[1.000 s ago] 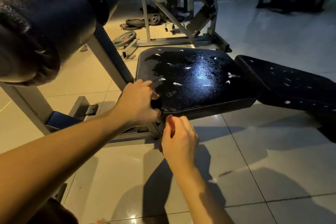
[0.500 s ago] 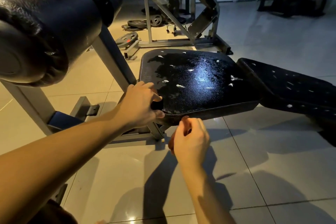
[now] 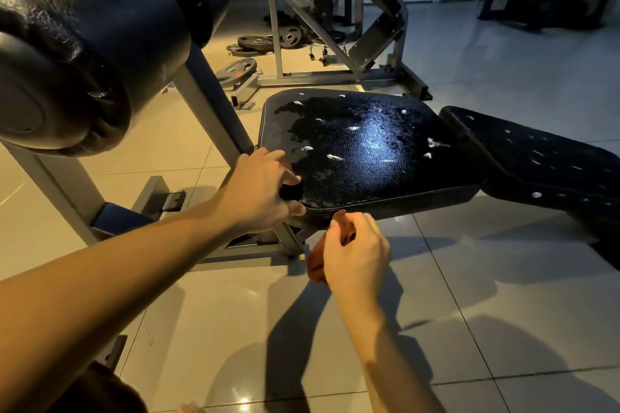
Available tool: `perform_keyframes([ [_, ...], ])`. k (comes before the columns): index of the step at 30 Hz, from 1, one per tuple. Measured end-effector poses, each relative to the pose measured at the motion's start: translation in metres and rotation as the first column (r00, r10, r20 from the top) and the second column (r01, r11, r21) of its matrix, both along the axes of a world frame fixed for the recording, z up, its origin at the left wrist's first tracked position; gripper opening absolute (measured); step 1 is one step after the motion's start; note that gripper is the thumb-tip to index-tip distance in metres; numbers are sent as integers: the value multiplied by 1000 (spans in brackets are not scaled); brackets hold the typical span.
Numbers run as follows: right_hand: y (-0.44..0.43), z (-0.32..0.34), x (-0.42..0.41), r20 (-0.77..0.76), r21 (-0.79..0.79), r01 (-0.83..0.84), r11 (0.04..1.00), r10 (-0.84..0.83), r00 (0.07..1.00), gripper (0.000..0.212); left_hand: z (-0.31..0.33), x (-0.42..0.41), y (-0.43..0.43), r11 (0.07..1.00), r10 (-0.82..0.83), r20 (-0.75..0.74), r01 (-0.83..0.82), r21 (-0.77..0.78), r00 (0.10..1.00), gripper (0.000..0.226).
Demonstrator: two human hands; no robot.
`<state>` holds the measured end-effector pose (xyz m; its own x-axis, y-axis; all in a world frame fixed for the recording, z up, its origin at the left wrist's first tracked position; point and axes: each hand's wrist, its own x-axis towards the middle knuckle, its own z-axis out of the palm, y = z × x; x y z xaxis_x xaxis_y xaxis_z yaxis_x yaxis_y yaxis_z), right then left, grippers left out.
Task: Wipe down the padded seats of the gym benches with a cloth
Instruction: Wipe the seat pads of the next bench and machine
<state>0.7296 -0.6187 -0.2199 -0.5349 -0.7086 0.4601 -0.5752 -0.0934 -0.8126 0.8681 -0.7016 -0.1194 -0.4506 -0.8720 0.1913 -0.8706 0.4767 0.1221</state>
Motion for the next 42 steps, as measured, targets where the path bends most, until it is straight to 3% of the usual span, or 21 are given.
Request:
perform_keyframes([
  [3, -10, -6, -40, 40, 38, 139, 990, -140, 989, 6, -2, 2, 1, 1000, -5, -19, 5, 2, 1000, 58],
  [7, -23, -4, -78, 145, 145, 289, 946, -309, 940, 11, -3, 2, 2, 1000, -2, -23, 2, -1, 1000, 57],
  [11, -12, 3, -21, 124, 52, 200, 978, -205, 971, 9, 0, 0, 1, 1000, 0, -20, 0, -3, 1000, 57],
  [16, 7, -1, 26, 71, 37, -143, 989, 140, 988, 18, 0, -1, 1, 1000, 18, -41, -18, 8, 999, 54],
  [18, 11, 2, 13, 147, 77, -77, 994, 65, 987, 20, 2, -1, 2, 999, 26, -62, -24, 29, 998, 56],
  [22, 5, 9, -58, 274, 143, 232, 962, -263, 925, 13, 8, 0, 2, 999, 25, -32, -24, 40, 999, 58],
  [25, -1, 16, -85, 332, 200, 316, 927, -368, 868, 15, 13, 0, 2, 998, 24, -45, -21, 57, 999, 58],
  [30, -14, 21, -70, 585, 126, 254, 959, -279, 762, 24, 17, 4, 0, 995, -10, -51, 15, 97, 999, 54],
  [34, -19, 24, -57, 571, 82, 268, 960, -265, 777, 27, 15, 15, -5, 994, 18, -79, -9, 111, 997, 49],
  [38, -19, 21, -47, 577, 56, 251, 966, -237, 782, 16, 6, 26, -6, 949, 124, -237, -45, 312, 964, 59],
  [42, -14, 21, -20, 565, 15, 184, 983, -160, 810, 26, 0, 37, -6, 898, 161, -349, 10, 440, 923, 62],
])
